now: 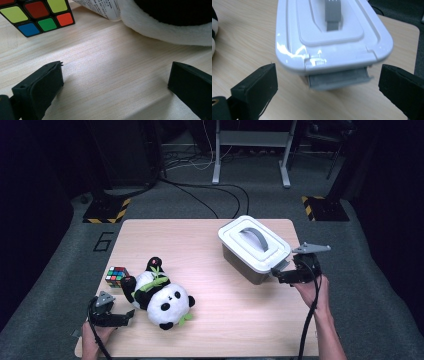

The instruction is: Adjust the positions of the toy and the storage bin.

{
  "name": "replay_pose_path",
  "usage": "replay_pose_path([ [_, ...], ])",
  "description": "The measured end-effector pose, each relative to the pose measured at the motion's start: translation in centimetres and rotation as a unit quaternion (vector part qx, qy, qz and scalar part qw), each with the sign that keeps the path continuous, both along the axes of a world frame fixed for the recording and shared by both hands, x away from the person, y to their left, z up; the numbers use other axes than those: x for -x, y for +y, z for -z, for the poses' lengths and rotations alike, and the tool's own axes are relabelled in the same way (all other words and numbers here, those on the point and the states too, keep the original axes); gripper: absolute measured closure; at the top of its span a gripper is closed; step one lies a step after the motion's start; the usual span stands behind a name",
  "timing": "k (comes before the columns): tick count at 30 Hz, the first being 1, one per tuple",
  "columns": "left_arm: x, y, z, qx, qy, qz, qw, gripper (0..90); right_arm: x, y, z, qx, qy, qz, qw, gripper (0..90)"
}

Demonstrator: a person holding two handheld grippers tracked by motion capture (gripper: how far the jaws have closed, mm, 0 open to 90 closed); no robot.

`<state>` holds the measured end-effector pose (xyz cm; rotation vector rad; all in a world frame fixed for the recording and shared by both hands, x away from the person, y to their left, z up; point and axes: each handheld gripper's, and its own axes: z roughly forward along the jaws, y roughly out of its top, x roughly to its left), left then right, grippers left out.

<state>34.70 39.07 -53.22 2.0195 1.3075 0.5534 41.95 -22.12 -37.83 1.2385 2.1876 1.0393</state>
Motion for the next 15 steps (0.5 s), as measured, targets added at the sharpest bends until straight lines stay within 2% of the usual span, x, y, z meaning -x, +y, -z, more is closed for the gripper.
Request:
replay_pose_path([
  [3, 0.0, 0.0, 0.0, 0.0, 0.0, 0.0, 1.0, 0.0, -1.9, 1.0, -0.6, 0.007, 0.001, -0.009, 0.9999, 4.2],
  [4, 0.0, 0.0, 0.0, 0.0, 0.0, 0.0, 1.0, 0.0, -3.0, 1.5, -0.7, 0.009, 0.002, -0.013, 0.9999, 7.0],
  [8, 0.0, 0.0, 0.0, 0.0, 0.0, 0.0, 1.0, 0.0, -5.3, 2.5, -0.8, 0.016, 0.001, -0.024, 0.9996, 15.9],
  [11, 0.0, 0.0, 0.0, 0.0, 0.0, 0.0, 1.0, 0.0, -7.2, 3.6, -0.8, 0.024, 0.006, -0.028, 0.9993, 25.9],
  [15, 0.0, 0.0, 0.0, 0.0, 0.0, 0.0, 1.0, 0.0, -9.1, 4.4, -1.1, 0.021, 0.006, -0.027, 0.9994, 35.6],
])
